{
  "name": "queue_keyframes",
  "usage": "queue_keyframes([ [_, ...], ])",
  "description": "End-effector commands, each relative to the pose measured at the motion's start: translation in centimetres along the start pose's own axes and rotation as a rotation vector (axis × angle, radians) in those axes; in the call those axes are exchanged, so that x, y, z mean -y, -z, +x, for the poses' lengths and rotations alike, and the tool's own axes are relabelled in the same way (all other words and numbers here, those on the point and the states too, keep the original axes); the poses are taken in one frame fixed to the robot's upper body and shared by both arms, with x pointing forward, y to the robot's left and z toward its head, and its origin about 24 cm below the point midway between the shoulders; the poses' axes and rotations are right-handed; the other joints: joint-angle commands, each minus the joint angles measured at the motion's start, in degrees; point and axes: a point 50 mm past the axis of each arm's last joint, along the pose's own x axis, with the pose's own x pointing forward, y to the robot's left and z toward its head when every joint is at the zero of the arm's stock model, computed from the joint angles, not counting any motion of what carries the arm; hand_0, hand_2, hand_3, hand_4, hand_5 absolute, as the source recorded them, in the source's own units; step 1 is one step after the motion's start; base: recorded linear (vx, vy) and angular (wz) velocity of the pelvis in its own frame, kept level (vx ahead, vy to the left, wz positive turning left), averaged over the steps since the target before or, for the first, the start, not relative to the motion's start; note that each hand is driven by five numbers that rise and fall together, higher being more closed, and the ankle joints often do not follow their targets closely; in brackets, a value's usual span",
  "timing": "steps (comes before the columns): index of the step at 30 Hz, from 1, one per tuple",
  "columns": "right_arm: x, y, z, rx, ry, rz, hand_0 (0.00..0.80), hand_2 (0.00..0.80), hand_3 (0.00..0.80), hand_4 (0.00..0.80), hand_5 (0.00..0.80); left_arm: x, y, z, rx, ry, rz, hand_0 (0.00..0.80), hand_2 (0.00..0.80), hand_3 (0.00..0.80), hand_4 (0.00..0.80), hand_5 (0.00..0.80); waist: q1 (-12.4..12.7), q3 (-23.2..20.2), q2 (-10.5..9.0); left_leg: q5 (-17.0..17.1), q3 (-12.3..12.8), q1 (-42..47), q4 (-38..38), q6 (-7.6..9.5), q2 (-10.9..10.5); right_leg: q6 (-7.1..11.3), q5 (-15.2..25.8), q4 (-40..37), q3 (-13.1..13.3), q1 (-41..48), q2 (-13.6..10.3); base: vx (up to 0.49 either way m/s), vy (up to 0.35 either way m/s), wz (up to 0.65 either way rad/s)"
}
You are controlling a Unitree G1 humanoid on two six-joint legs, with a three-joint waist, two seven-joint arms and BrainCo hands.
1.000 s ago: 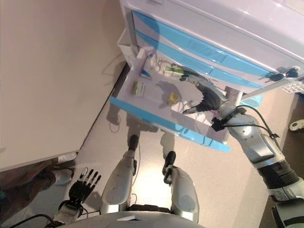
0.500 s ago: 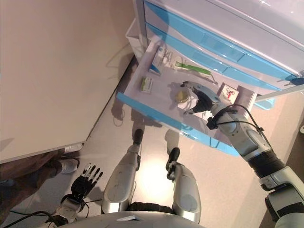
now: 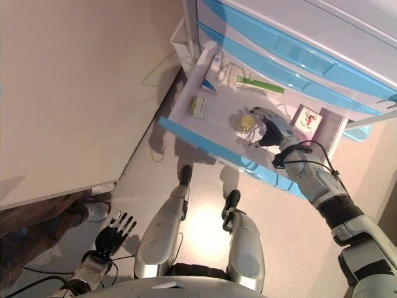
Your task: Open the drawer and pick up the medicine
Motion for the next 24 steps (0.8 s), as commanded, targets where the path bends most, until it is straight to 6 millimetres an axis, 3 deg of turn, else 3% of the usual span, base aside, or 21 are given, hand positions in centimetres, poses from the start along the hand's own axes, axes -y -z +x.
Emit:
queue_keyframes([
  [1, 1.01, -1.56, 0.64, 0.081, 0.048, -0.023, 0.000, 0.000, 0.000, 0.000, 0.000, 0.08, 1.24, -0.18, -0.059, 0.006, 0.050, 0.000, 0.000, 0.000, 0.000, 0.000, 0.34, -1.55, 0.19, -7.20, 0.96, -1.05, 5.78, -0.55, -0.39, 1.67, 6.42, -4.28, 1.02, -1.69, -1.28, 0.015, 0.031, 0.01],
  [24, 1.23, -2.45, 1.50, 0.109, 0.044, -0.040, 0.000, 0.000, 0.000, 0.000, 0.000, 0.23, 1.93, -0.28, -0.082, 0.006, 0.036, 0.000, 0.000, 0.000, 0.000, 0.000, 1.23, -1.77, 0.83, -7.10, 0.97, -0.47, 5.64, -0.24, -0.64, 1.68, 6.22, -3.03, 0.64, -2.22, -1.98, 0.003, 0.006, 0.01],
])
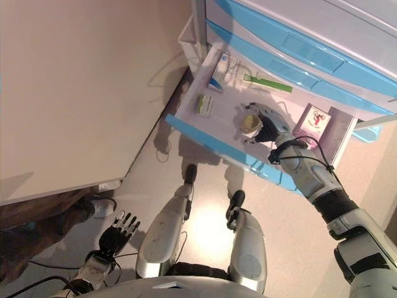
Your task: Open the drawer and pick up the medicine
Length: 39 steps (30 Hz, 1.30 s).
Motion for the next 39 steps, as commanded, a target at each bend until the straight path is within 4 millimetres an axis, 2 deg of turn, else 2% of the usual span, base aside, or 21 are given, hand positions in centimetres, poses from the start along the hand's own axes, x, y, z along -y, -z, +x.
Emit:
queue_keyframes([
  [1, 1.05, -1.56, 0.79, 0.080, 0.027, -0.032, 0.000, 0.000, 0.000, 0.000, 0.000, -0.24, 0.99, -0.45, -0.051, 0.006, 0.049, 0.000, 0.000, 0.000, 0.000, 0.000, 0.67, -2.20, 0.02, -7.65, 0.93, -0.85, 6.50, -0.22, 0.26, 1.22, 6.89, -5.43, 0.41, -1.28, -0.83, 0.000, 0.000, 0.00],
  [12, 0.74, -1.43, 1.22, 0.060, -0.001, -0.039, 0.000, 0.000, 0.000, 0.000, 0.000, -0.38, 1.00, -0.49, -0.055, -0.001, 0.049, 0.000, 0.000, 0.000, 0.000, 0.000, 1.18, -2.29, 0.03, -7.70, 0.65, -0.57, 6.36, -0.18, 0.09, 1.29, 6.95, -5.50, 0.24, -1.11, -0.99, 0.000, 0.000, 0.00],
  [13, 0.64, -1.39, 1.25, 0.057, -0.004, -0.038, 0.220, 0.220, 0.220, 0.220, 0.220, -0.45, 0.99, -0.52, -0.056, -0.003, 0.052, 0.000, 0.000, 0.000, 0.000, 0.000, 1.22, -2.31, 0.03, -7.73, 0.65, -0.57, 6.41, -0.20, 0.11, 1.28, 6.92, -5.50, 0.20, -1.07, -1.01, 0.000, 0.000, 0.00],
  [14, 0.62, -1.40, 1.28, 0.056, -0.006, -0.039, 0.351, 0.351, 0.351, 0.351, 0.351, -0.41, 0.99, -0.49, -0.056, -0.003, 0.052, 0.000, 0.000, 0.000, 0.000, 0.000, 1.24, -2.31, 0.04, -7.73, 0.62, -0.60, 6.43, -0.21, 0.08, 1.30, 6.92, -5.47, 0.18, -1.10, -1.03, 0.000, 0.000, 0.00],
  [15, 0.53, -1.34, 1.31, 0.054, -0.012, -0.041, 0.527, 0.527, 0.527, 0.527, 0.527, -0.46, 1.04, -0.53, -0.058, -0.003, 0.051, 0.000, 0.000, 0.000, 0.000, 0.000, 1.36, -2.13, 0.13, -8.00, 0.68, -0.49, 6.68, -0.22, 0.11, 1.29, 6.67, -5.18, 0.22, -1.05, -1.07, 0.000, 0.000, 0.00],
  [16, 0.49, -1.29, 1.30, 0.053, -0.014, -0.042, 0.800, 0.800, 0.800, 0.800, 0.800, -0.48, 1.03, -0.55, -0.058, -0.003, 0.052, 0.000, 0.000, 0.000, 0.000, 0.000, 1.38, -2.10, 0.13, -8.00, 0.67, -0.48, 6.68, -0.20, 0.11, 1.29, 6.66, -5.15, 0.20, -1.06, -1.09, 0.000, 0.000, 0.00],
  [39, 0.51, -1.44, 1.33, 0.073, -0.001, -0.049, 0.800, 0.800, 0.800, 0.800, 0.800, -0.43, 0.92, -0.54, -0.058, 0.002, 0.059, 0.000, 0.000, 0.000, 0.000, 0.000, 1.36, -1.83, -0.05, -7.95, 0.65, -0.38, 6.39, -0.17, 0.28, 1.42, 6.91, -5.37, 0.09, -1.12, -0.91, 0.000, 0.000, 0.00],
])
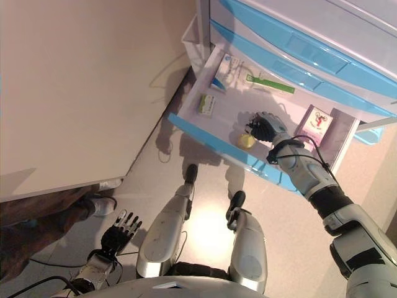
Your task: Open the drawer and pick up the medicine
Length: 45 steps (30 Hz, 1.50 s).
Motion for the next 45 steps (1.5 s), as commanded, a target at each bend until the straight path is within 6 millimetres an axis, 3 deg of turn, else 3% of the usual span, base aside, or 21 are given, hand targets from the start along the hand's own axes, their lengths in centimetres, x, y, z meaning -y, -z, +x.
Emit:
queue_keyframes([
  [1, 1.3, -1.8, 0.5, 0.099, 0.049, -0.039, 0.800, 0.800, 0.800, 0.800, 0.800, -0.7, 0.8, -0.6, -0.051, -0.008, 0.064, 0.000, 0.000, 0.000, 0.000, 0.000, 0.66, -1.93, -0.18, -8.09, 0.87, -0.43, 6.46, -0.12, 0.32, 1.42, 6.92, -5.42, 0.27, -1.20, -0.89, 0.000, 0.000, 0.00],
  [3, 1.4, -1.6, 0.5, 0.093, 0.055, -0.037, 0.756, 0.756, 0.756, 0.756, 0.756, -0.7, 0.9, -0.7, -0.052, -0.010, 0.064, 0.000, 0.000, 0.000, 0.000, 0.000, 0.55, -2.15, -0.24, -7.84, 0.83, -0.40, 6.13, -0.09, 0.32, 1.40, 7.11, -5.69, 0.20, -1.18, -0.89, 0.000, 0.000, 0.00],
  [4, 1.4, -1.6, 0.5, 0.087, 0.057, -0.035, 0.257, 0.257, 0.257, 0.257, 0.257, -0.7, 0.9, -0.7, -0.053, -0.011, 0.065, 0.000, 0.000, 0.000, 0.000, 0.000, 0.53, -2.21, -0.25, -7.85, 0.87, -0.38, 6.16, -0.10, 0.33, 1.39, 7.09, -5.69, 0.20, -1.14, -0.91, 0.000, 0.000, 0.00],
  [5, 1.4, -1.5, 0.5, 0.080, 0.061, -0.037, 0.000, 0.000, 0.000, 0.000, 0.000, -0.7, 0.9, -0.7, -0.053, -0.010, 0.065, 0.000, 0.000, 0.000, 0.000, 0.000, 0.53, -2.28, -0.24, -7.85, 0.89, -0.36, 6.13, -0.11, 0.33, 1.38, 7.09, -5.76, 0.21, -1.07, -0.88, 0.000, 0.000, 0.00],
  [14, 2.2, -1.4, 0.1, 0.095, 0.141, -0.047, 0.000, 0.000, 0.000, 0.000, 0.000, -0.8, 0.8, -0.7, -0.047, -0.016, 0.066, 0.000, 0.000, 0.000, 0.000, 0.000, 0.30, -2.29, -0.43, -8.28, 1.08, 0.13, 6.06, -0.10, 0.67, 1.55, 6.93, -5.74, 0.44, -0.81, -0.74, 0.000, 0.000, 0.00],
  [27, 7.5, -3.1, -0.8, 0.207, 0.333, -0.305, 0.000, 0.000, 0.000, 0.000, 0.000, -1.6, 0.1, -1.2, -0.025, -0.046, 0.067, 0.000, 0.000, 0.000, 0.000, 0.000, -0.11, -3.29, -1.81, -8.22, 1.22, 0.37, 5.64, -0.12, 1.58, 2.20, 7.55, -6.85, 0.49, -0.05, -0.24, 0.001, -0.021, 0.00],
  [39, 11.9, -4.3, -2.2, 0.267, 0.479, -0.364, 0.000, 0.000, 0.000, 0.000, 0.000, -2.1, -0.6, -1.6, -0.011, -0.081, 0.070, 0.000, 0.000, 0.000, 0.000, 0.000, -0.37, -4.44, -3.17, -8.69, 1.69, 1.52, 4.95, 0.05, 2.40, 2.56, 7.66, -8.29, 0.79, 1.55, 0.41, 0.001, -0.013, -0.02],
  [45, 12.3, -4.9, -2.3, 0.288, 0.415, -0.427, 0.000, 0.000, 0.000, 0.000, 0.000, -2.1, -1.3, -1.6, -0.001, -0.085, 0.083, 0.000, 0.000, 0.000, 0.000, 0.000, -0.28, -4.74, -3.90, -8.90, 1.81, 1.24, 5.27, 0.07, 2.60, 2.75, 7.73, -8.59, 0.87, 1.73, 0.61, -0.001, -0.012, -0.01],
])
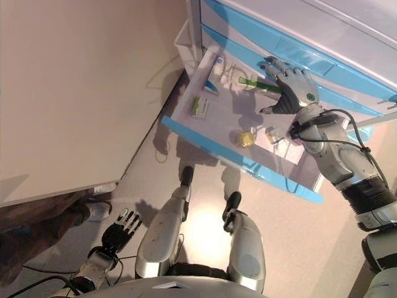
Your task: Open the drawer and pick up the medicine
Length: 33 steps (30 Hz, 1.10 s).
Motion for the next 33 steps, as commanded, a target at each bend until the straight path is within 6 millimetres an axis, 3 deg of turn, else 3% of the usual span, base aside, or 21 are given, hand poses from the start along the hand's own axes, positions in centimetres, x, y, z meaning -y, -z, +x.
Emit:
queue_keyframes([
  [1, 3.0, -1.0, 0.9, 0.101, 0.043, -0.084, 0.000, 0.000, 0.000, 0.000, 0.000, -2.7, -0.7, -1.8, 0.004, -0.080, 0.047, 0.000, 0.000, 0.000, 0.000, 0.000, 0.33, -4.68, -2.31, -8.95, 1.17, -0.17, 5.45, -0.07, 1.06, 3.29, 7.06, -5.52, 0.61, -0.29, -0.81, -0.007, -0.032, -0.03],
  [16, -3.1, -2.6, -0.6, 0.196, -0.309, -0.087, 0.000, 0.000, 0.000, 0.000, 0.000, -2.0, -1.1, -1.2, 0.020, -0.049, 0.051, 0.000, 0.000, 0.000, 0.000, 0.000, 0.24, -3.18, -2.12, -8.79, 0.92, -1.35, 5.25, -0.01, 0.24, 2.95, 7.03, -5.82, 0.42, -1.04, -0.66, -0.023, 0.000, 0.00],
  [33, -6.3, -2.9, -2.3, 0.211, -0.411, -0.064, 0.000, 0.000, 0.000, 0.000, 0.000, -1.0, -1.4, -0.5, 0.027, -0.023, 0.055, 0.000, 0.000, 0.000, 0.000, 0.000, -0.30, -2.52, -2.04, -8.75, 1.10, -2.25, 5.28, 0.11, -0.31, 2.85, 7.17, -5.59, 0.44, -2.23, -0.54, 0.000, 0.000, 0.00],
])
